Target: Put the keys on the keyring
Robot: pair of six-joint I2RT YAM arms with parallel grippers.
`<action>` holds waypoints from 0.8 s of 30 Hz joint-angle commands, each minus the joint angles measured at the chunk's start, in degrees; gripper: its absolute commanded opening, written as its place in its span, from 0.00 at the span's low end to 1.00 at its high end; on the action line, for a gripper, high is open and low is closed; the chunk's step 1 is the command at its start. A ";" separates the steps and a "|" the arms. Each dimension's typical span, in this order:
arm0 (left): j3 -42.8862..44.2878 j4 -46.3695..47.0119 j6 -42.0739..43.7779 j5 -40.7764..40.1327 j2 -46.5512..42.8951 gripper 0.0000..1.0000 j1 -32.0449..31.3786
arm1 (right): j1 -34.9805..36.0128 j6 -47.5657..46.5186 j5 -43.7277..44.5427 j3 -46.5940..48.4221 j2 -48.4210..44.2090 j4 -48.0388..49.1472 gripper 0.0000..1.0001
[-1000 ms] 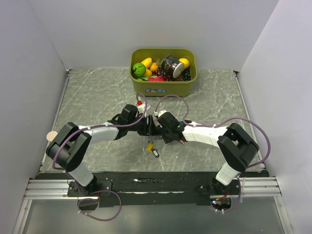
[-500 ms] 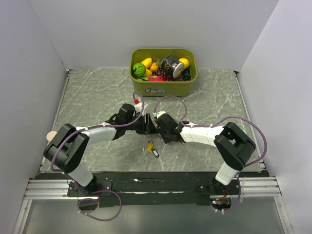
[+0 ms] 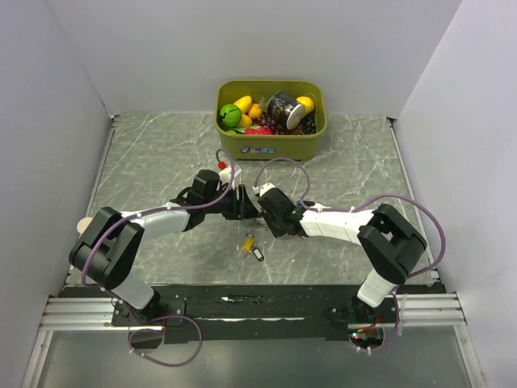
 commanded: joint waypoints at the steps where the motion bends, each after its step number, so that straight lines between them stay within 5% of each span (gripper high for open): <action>1: 0.04 2.75 1.44 2.41 -3.05 0.55 0.54 | 0.00 -2.82 -1.24 -0.22 -5.46 0.48 0.00; 24: 5.84 -1.65 9.97 8.12 -8.59 0.50 1.51 | -16.35 -11.78 -36.83 -1.72 -23.57 2.33 0.00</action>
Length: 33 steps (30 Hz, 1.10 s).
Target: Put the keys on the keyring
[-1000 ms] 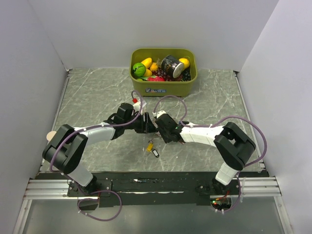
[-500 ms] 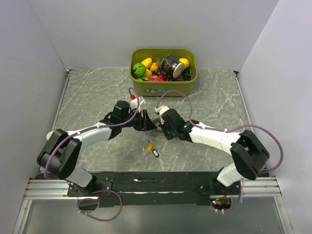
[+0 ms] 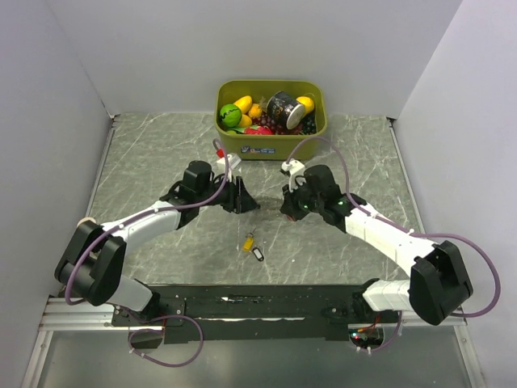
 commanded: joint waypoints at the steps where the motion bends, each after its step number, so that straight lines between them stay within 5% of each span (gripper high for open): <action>1: 3.68 -0.03 2.50 3.78 -1.31 0.50 0.26 | -1.42 -3.61 -11.12 2.44 -2.41 0.17 0.00; 8: 6.40 -1.61 3.99 6.51 -1.22 0.47 0.18 | -2.39 -4.50 -14.93 4.73 -1.62 -1.78 0.02; 20: 6.41 -3.90 4.78 2.99 -1.49 0.45 0.26 | -2.39 2.63 7.04 -0.28 -1.54 2.62 0.00; 33: 5.88 -3.28 4.34 2.02 0.53 0.44 0.18 | 2.88 1.04 5.28 0.58 12.23 -0.27 0.04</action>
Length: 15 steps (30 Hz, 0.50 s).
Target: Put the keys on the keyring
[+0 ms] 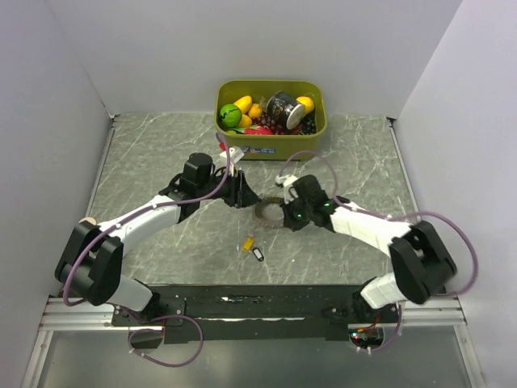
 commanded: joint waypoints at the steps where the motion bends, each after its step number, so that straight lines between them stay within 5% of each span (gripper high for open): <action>1: 0.54 0.93 0.52 -0.27 0.60 0.44 0.26 | 3.36 0.15 1.61 5.53 8.04 -1.41 0.04; 5: 0.55 0.67 0.69 -0.97 0.51 0.44 0.18 | 4.86 1.99 5.04 12.12 15.34 -6.68 0.04; 12: -0.07 0.23 0.87 -1.68 -0.36 0.45 0.18 | 5.21 5.68 6.63 11.78 11.67 -5.91 0.59; 15: -0.33 0.40 0.69 -1.85 -0.45 0.45 0.18 | 5.21 6.91 6.28 11.34 9.73 -5.99 0.63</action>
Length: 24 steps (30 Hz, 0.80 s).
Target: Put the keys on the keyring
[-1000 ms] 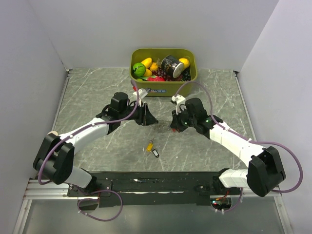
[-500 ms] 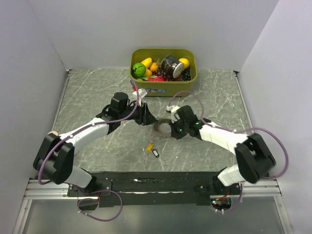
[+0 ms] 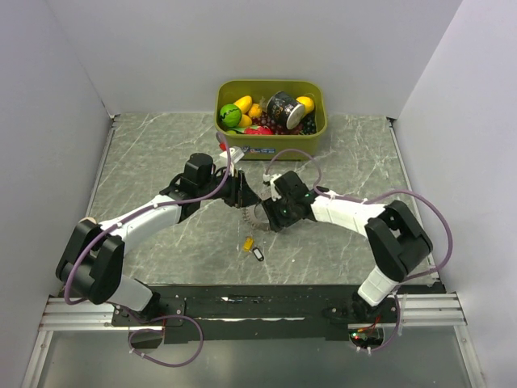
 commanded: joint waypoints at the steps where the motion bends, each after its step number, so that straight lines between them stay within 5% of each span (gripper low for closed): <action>1: -0.49 0.45 0.67 -0.45 -1.02 0.45 0.18 | 0.19 2.98 1.10 0.50 -5.59 -0.03 0.63; 9: -1.19 1.07 0.32 -0.54 -0.85 0.45 0.18 | 0.19 4.39 1.62 -1.52 -8.68 0.33 0.61; 13: -1.28 1.15 0.32 -0.63 -0.76 0.45 0.18 | -0.60 6.14 1.63 -1.52 -8.06 -0.73 0.43; 24: -0.49 0.19 0.50 -0.98 0.30 0.44 0.26 | -1.48 14.14 1.98 2.08 -3.84 -3.10 0.43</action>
